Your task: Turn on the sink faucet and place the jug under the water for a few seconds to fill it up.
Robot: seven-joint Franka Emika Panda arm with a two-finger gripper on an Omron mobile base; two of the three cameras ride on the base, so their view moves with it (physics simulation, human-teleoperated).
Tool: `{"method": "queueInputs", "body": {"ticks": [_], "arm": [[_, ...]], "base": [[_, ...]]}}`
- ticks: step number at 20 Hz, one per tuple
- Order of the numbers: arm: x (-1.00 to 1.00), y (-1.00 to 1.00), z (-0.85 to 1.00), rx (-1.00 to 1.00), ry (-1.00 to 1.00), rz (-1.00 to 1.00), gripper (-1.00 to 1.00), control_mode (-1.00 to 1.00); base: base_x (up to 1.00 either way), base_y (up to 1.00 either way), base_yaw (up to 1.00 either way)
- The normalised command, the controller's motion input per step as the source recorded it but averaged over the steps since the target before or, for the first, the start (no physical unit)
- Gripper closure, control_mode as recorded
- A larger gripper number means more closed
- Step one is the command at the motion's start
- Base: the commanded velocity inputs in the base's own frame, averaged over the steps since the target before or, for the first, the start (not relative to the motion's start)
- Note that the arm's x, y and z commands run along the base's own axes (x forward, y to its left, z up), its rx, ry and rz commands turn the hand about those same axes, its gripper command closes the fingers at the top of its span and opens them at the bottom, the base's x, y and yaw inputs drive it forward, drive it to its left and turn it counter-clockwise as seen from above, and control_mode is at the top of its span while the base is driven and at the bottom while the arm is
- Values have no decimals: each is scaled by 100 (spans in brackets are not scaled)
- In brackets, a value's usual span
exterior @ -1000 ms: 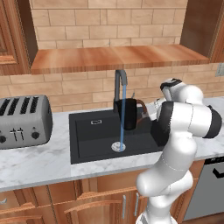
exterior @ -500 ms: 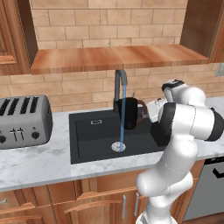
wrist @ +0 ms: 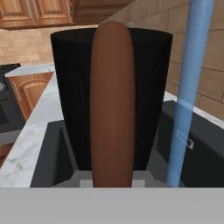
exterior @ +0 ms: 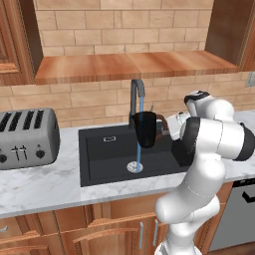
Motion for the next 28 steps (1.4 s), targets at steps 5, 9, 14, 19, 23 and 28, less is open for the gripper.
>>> {"method": "queueInputs", "body": {"ticks": [5, 9, 14, 19, 23, 28], "arm": [[2, 0, 14, 0, 0, 2, 100, -100], [1, 0, 30, 0, 0, 3, 100, -100], [6, 0, 25, 0, 0, 5, 100, -100], [1, 0, 3, 0, 0, 5, 100, -100], [1, 0, 0, 0, 0, 2, 100, -100], [2, 0, -1, 0, 0, 3, 100, -100]], "base": [[0, 0, 0], [0, 0, 0], [0, 0, 0], [0, 0, 0], [0, 0, 0], [0, 0, 0]]}}
